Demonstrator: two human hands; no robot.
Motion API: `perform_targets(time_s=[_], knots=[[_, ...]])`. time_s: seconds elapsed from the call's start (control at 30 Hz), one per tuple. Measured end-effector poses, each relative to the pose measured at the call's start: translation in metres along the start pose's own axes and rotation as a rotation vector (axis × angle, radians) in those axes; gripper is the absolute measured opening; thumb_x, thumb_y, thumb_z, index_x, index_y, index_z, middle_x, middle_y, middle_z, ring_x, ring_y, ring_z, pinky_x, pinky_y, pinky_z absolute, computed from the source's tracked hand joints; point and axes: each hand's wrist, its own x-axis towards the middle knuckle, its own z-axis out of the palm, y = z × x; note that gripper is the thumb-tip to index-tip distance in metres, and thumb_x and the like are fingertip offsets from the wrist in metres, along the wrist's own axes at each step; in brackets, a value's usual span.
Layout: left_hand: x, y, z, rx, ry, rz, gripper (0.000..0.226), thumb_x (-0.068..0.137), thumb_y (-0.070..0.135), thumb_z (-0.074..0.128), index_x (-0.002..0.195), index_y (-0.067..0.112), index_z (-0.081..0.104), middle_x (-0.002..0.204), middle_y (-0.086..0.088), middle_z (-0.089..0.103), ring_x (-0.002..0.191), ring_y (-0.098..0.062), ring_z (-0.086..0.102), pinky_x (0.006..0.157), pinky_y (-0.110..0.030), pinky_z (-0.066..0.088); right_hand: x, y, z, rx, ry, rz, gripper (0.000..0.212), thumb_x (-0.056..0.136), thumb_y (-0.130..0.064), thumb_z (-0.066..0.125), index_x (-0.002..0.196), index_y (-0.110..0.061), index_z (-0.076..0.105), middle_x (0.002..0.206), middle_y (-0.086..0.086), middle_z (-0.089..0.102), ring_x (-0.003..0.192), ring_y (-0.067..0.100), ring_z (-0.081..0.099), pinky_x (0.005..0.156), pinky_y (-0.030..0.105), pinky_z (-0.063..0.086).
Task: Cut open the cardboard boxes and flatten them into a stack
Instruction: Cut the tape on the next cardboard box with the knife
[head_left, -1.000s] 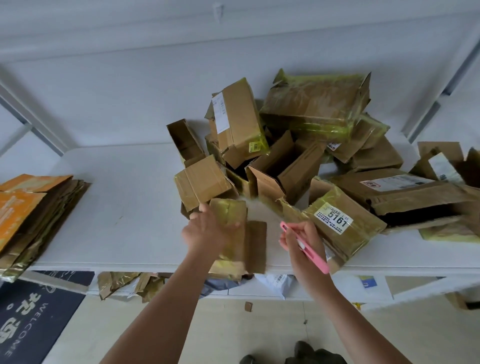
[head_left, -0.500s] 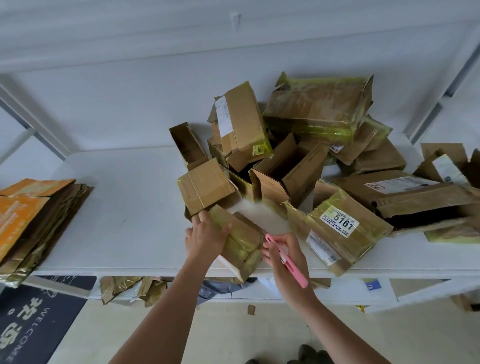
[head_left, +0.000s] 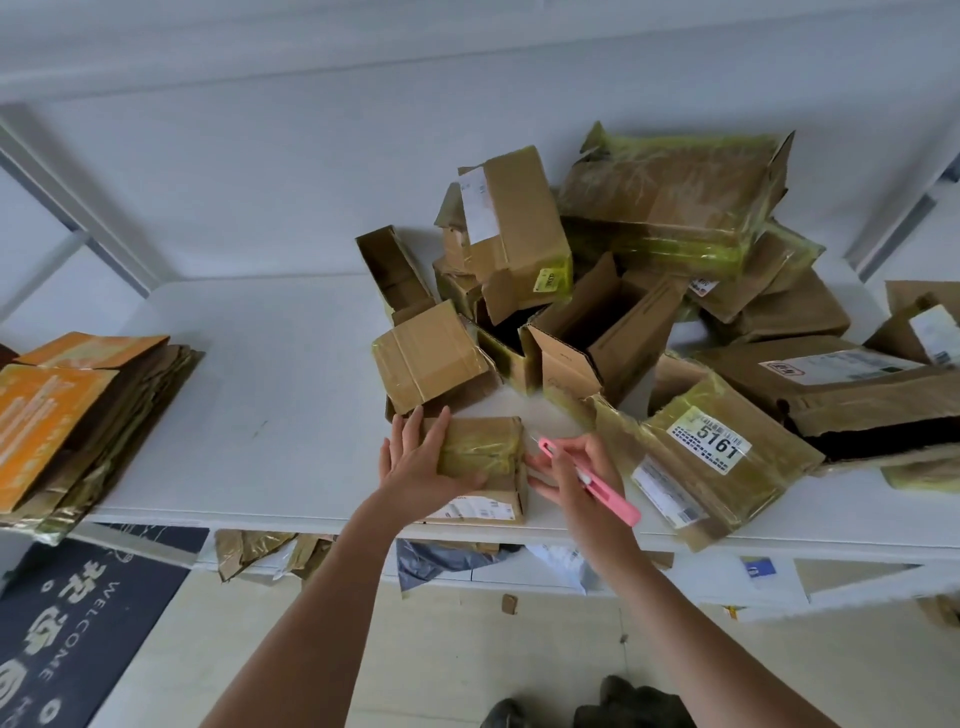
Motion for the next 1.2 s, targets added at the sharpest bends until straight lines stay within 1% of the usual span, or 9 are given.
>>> perform_targets(time_s=[0.17, 0.33, 0.43, 0.53, 0.67, 0.77, 0.9, 1.1, 1.2], knots=[[0.000, -0.001, -0.007, 0.026, -0.092, 0.025, 0.106, 0.085, 0.050, 0.070, 0.157, 0.034, -0.006, 0.161, 0.002, -0.027, 0.145, -0.023, -0.033, 0.118, -0.045, -0.015, 0.002, 0.005, 0.001, -0.041, 0.006, -0.022, 0.010, 0.100, -0.012, 0.054, 0.102, -0.002, 0.053, 0.099, 0.007, 0.071, 0.101, 0.020, 0.070, 0.085, 0.046, 0.060], [0.001, 0.002, -0.006, 0.028, -0.090, 0.020, 0.106, 0.086, 0.048, 0.070, 0.157, 0.034, -0.007, 0.161, 0.001, -0.027, 0.145, -0.024, -0.033, 0.118, -0.046, -0.014, 0.010, 0.005, 0.002, -0.138, -0.025, -0.061, 0.005, 0.100, -0.012, 0.054, 0.099, -0.007, 0.054, 0.093, 0.000, 0.071, 0.096, 0.018, 0.071, 0.081, 0.048, 0.060], [0.002, 0.001, -0.004, 0.026, -0.073, 0.020, 0.105, 0.086, 0.048, 0.070, 0.157, 0.033, -0.006, 0.162, 0.001, -0.025, 0.145, -0.024, -0.032, 0.118, -0.046, -0.014, 0.015, 0.003, 0.003, -0.215, -0.016, -0.104, 0.008, 0.099, -0.012, 0.055, 0.093, -0.007, 0.054, 0.084, 0.009, 0.068, 0.082, 0.027, 0.069, 0.071, 0.050, 0.059], [0.002, 0.001, -0.004, 0.044, -0.061, 0.019, 0.104, 0.087, 0.049, 0.069, 0.157, 0.033, -0.007, 0.162, 0.001, -0.025, 0.146, -0.025, -0.031, 0.119, -0.046, -0.013, 0.020, -0.004, 0.002, -0.323, -0.035, -0.180, 0.013, 0.099, -0.011, 0.054, 0.088, -0.006, 0.052, 0.073, 0.019, 0.061, 0.068, 0.036, 0.060, 0.055, 0.038, 0.049], [0.000, 0.002, -0.004, 0.075, -0.072, 0.029, 0.104, 0.088, 0.051, 0.066, 0.157, 0.031, -0.010, 0.161, 0.000, -0.027, 0.145, -0.026, -0.032, 0.119, -0.047, -0.013, 0.020, -0.007, 0.004, -0.408, -0.081, -0.299, 0.016, 0.099, -0.007, 0.054, 0.083, -0.003, 0.051, 0.060, 0.009, 0.052, 0.050, 0.015, 0.045, 0.046, 0.019, 0.034], [-0.001, 0.001, -0.005, 0.088, -0.085, 0.039, 0.104, 0.089, 0.052, 0.065, 0.157, 0.030, -0.011, 0.161, -0.002, -0.029, 0.145, -0.027, -0.032, 0.118, -0.047, -0.013, 0.016, -0.008, 0.003, -0.403, -0.082, -0.305, 0.018, 0.099, -0.005, 0.053, 0.082, -0.002, 0.050, 0.056, -0.004, 0.044, 0.048, 0.006, 0.041, 0.047, 0.012, 0.030], [0.000, 0.001, -0.006, 0.089, -0.089, 0.042, 0.103, 0.089, 0.052, 0.064, 0.157, 0.030, -0.011, 0.160, -0.002, -0.029, 0.145, -0.028, -0.033, 0.118, -0.047, -0.013, 0.007, -0.008, 0.002, -0.391, -0.109, -0.282, 0.022, 0.100, -0.007, 0.052, 0.079, -0.010, 0.047, 0.055, -0.007, 0.040, 0.046, 0.005, 0.037, 0.046, 0.015, 0.028], [0.001, 0.000, -0.005, 0.083, -0.082, 0.049, 0.103, 0.089, 0.052, 0.064, 0.157, 0.030, -0.011, 0.160, -0.002, -0.029, 0.145, -0.028, -0.033, 0.118, -0.047, -0.014, -0.010, -0.008, 0.005, -0.406, -0.144, -0.270, 0.024, 0.100, -0.012, 0.051, 0.080, -0.023, 0.044, 0.058, 0.007, 0.050, 0.046, 0.004, 0.042, 0.046, 0.013, 0.030], [0.000, 0.000, -0.005, 0.082, -0.078, 0.050, 0.103, 0.089, 0.052, 0.063, 0.157, 0.030, -0.011, 0.160, -0.002, -0.029, 0.145, -0.028, -0.033, 0.118, -0.047, -0.014, -0.014, -0.009, 0.001, -0.408, -0.150, -0.281, 0.024, 0.100, -0.011, 0.052, 0.080, -0.023, 0.045, 0.060, 0.011, 0.054, 0.046, 0.011, 0.045, 0.043, 0.020, 0.033]])
